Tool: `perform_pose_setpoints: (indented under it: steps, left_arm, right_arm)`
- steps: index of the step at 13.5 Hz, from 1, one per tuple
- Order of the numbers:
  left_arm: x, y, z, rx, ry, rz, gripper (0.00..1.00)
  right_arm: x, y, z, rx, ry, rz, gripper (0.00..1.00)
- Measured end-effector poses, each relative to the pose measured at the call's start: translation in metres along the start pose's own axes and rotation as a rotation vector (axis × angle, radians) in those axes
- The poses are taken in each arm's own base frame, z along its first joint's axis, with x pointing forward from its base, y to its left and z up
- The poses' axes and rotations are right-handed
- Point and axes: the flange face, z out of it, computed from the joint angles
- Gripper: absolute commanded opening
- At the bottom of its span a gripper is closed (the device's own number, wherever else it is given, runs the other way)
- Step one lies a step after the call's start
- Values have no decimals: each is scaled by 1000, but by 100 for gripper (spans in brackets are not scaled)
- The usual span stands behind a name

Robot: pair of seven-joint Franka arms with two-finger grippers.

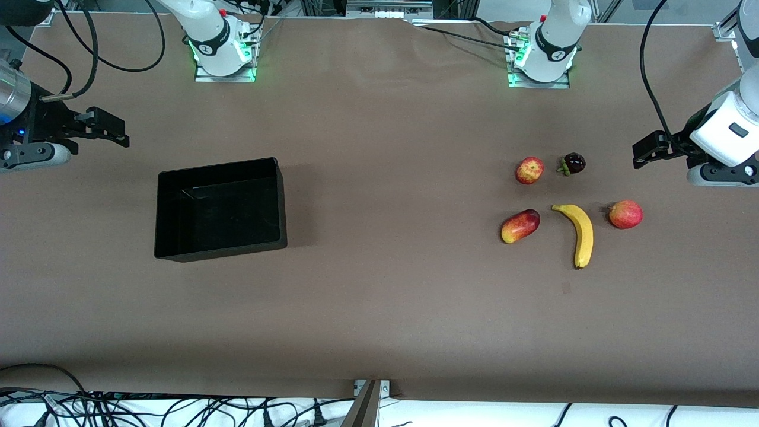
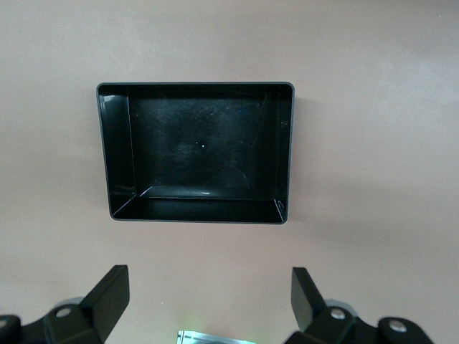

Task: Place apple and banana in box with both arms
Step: 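Reach the right gripper to the edge of the black box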

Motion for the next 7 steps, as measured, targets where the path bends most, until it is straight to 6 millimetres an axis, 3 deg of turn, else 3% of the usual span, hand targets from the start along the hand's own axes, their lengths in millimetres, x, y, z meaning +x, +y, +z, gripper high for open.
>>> perform_pose_setpoints:
  steps: [7]
  left_arm:
    - [0,0,0,0,0,0,100]
  right_arm:
    - [2,9,-3,-16,9,-48,100]
